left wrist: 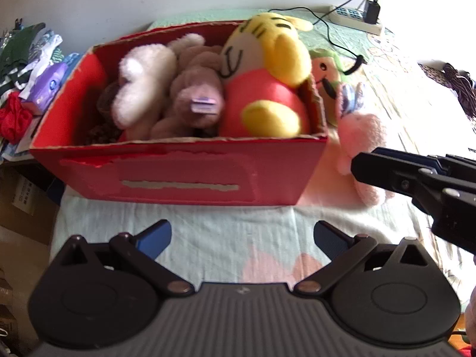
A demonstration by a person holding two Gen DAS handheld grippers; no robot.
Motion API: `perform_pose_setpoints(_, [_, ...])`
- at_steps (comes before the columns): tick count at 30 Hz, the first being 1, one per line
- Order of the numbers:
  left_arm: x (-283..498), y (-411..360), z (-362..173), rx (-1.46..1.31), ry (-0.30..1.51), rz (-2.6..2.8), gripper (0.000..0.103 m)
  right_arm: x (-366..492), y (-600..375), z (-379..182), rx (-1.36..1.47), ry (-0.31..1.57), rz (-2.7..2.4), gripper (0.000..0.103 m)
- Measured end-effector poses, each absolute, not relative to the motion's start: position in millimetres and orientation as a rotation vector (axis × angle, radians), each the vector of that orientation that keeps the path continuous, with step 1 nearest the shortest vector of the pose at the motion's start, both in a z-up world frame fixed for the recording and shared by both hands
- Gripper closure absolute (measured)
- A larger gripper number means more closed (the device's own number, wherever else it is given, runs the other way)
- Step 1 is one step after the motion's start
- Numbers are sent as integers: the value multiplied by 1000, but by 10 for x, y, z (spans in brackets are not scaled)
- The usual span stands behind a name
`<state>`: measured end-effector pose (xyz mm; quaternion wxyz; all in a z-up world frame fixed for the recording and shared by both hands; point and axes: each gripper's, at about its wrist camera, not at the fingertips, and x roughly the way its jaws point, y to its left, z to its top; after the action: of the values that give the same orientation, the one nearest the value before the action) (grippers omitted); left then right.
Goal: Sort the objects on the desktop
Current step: 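Move the right gripper toward the pink bunny with blue plaid ears, then lower the right gripper onto the pink bunny's body and close on it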
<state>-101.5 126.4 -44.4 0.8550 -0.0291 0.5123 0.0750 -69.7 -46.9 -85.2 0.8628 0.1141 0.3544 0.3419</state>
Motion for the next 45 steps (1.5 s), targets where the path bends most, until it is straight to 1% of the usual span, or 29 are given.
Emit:
perform_pose_setpoints(12, [-776,369,-600,4,1023,-111,3,-526,-1231,-1124,387,820,547,76])
perform_pose_setpoints(19, [-492,132,-714,2,988,-161,5,-286,-1641,-1275,505,859,495,75])
perform_pose_setpoints(21, [-394,94,-748,2,964,-151,5,-195,-1734,-1340,552,880,493,70])
perform_pose_setpoints(23, [-284,100,-799,-26,962,-143,5,-104,-1799,-1408,586,899,490,69])
perform_pose_setpoints(27, [-88,195,-922,-147,998,-138,5,68,-1870,-1502,658,933,522,68])
perform_pose_setpoints(29, [-8,241,-993,-208,1023,-121,5,158,-1879,-1545,694,952,556,64])
perform_pose_setpoints(41, [197,260,-1075,-165,1029,-17,7,627,-1725,-1774,779,1069,727,63])
perform_pose_setpoints(45, [281,257,-1156,-179,1069,-9,12,724,-1658,-1831,771,1089,781,61])
